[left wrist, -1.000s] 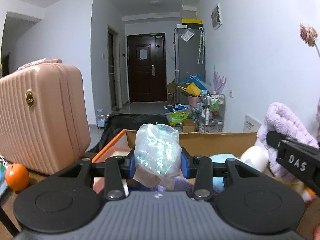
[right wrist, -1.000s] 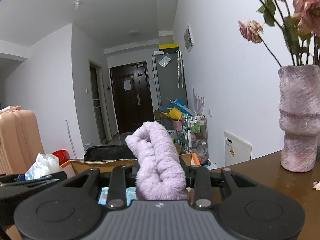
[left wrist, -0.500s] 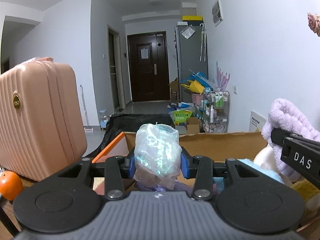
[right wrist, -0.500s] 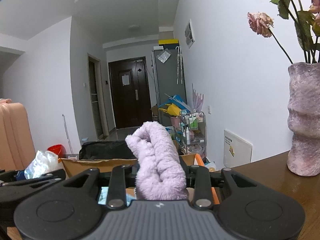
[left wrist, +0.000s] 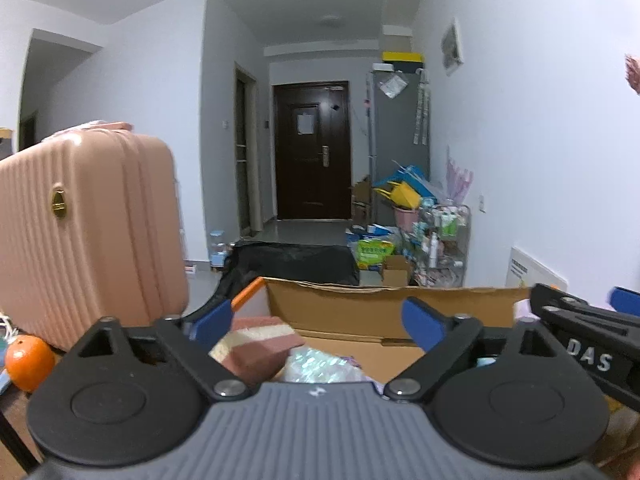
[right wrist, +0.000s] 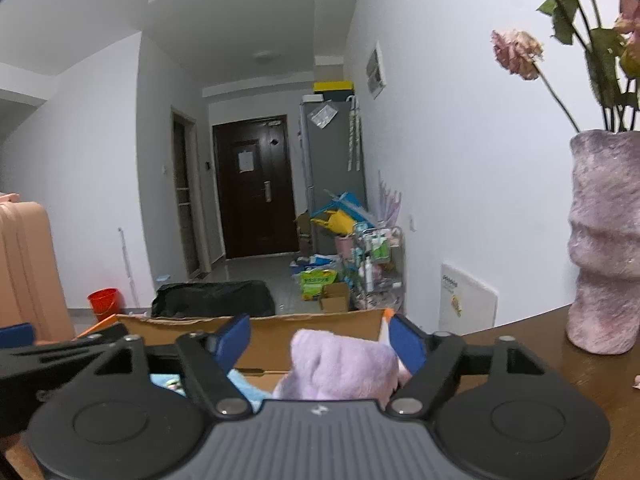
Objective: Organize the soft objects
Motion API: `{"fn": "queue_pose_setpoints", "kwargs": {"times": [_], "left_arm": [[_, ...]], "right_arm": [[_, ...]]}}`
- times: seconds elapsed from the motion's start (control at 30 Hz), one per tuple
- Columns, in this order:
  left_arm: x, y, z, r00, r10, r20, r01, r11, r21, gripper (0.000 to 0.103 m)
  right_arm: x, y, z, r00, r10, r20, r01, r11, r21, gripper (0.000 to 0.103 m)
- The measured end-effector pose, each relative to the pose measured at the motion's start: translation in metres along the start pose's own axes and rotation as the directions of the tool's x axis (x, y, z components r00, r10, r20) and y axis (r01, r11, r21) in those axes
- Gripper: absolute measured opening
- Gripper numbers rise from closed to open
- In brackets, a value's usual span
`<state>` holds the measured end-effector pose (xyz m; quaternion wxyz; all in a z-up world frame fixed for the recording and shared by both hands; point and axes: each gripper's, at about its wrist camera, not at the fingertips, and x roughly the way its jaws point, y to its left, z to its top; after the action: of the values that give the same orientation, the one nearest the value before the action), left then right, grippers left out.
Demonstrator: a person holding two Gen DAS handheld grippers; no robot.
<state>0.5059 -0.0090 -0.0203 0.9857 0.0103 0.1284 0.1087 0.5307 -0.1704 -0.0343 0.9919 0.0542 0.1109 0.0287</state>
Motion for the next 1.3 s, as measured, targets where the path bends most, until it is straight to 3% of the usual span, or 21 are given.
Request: {"fn": "queue_pose_setpoints", "kwargs": {"times": [0.1, 0.17, 0.37, 0.6, 0.77, 1.0, 1.3], "left_arm": [[0.000, 0.004, 0.001, 0.999, 0.037, 0.008, -0.037, 0.999, -0.022, 0.103], [-0.001, 0.007, 0.003, 0.999, 0.042, 0.011, -0.042, 0.998, -0.042, 0.103], [-0.001, 0.009, 0.005, 0.998, 0.057, 0.009, -0.057, 0.998, -0.037, 0.103], [-0.025, 0.018, 0.002, 1.000, 0.018, 0.018, -0.017, 0.998, -0.054, 0.103], [-0.061, 0.026, -0.004, 0.999, -0.008, 0.045, 0.010, 0.999, -0.037, 0.103], [-0.118, 0.046, -0.017, 0.998, -0.067, 0.020, 0.068, 0.997, -0.030, 0.103], [-0.223, 0.069, -0.045, 0.992, -0.123, -0.001, 0.123, 0.992, 0.019, 0.103]], "right_arm": [[0.000, -0.006, 0.001, 1.000, -0.003, -0.004, 0.003, 0.999, 0.039, 0.098], [-0.001, -0.008, 0.001, 1.000, -0.006, 0.002, 0.006, 0.999, 0.049, 0.103], [-0.005, -0.007, -0.001, 1.000, -0.014, 0.013, 0.013, 0.999, 0.041, 0.103], [-0.038, -0.008, -0.005, 0.998, -0.010, 0.058, 0.009, 1.000, 0.005, 0.103], [-0.082, -0.011, -0.012, 0.997, 0.026, 0.073, -0.023, 0.999, -0.033, 0.103], [-0.163, -0.018, -0.028, 0.995, 0.040, 0.087, -0.033, 0.996, -0.080, 0.103], [-0.262, -0.030, -0.047, 0.998, 0.047, 0.045, -0.041, 0.992, -0.121, 0.103]]}}
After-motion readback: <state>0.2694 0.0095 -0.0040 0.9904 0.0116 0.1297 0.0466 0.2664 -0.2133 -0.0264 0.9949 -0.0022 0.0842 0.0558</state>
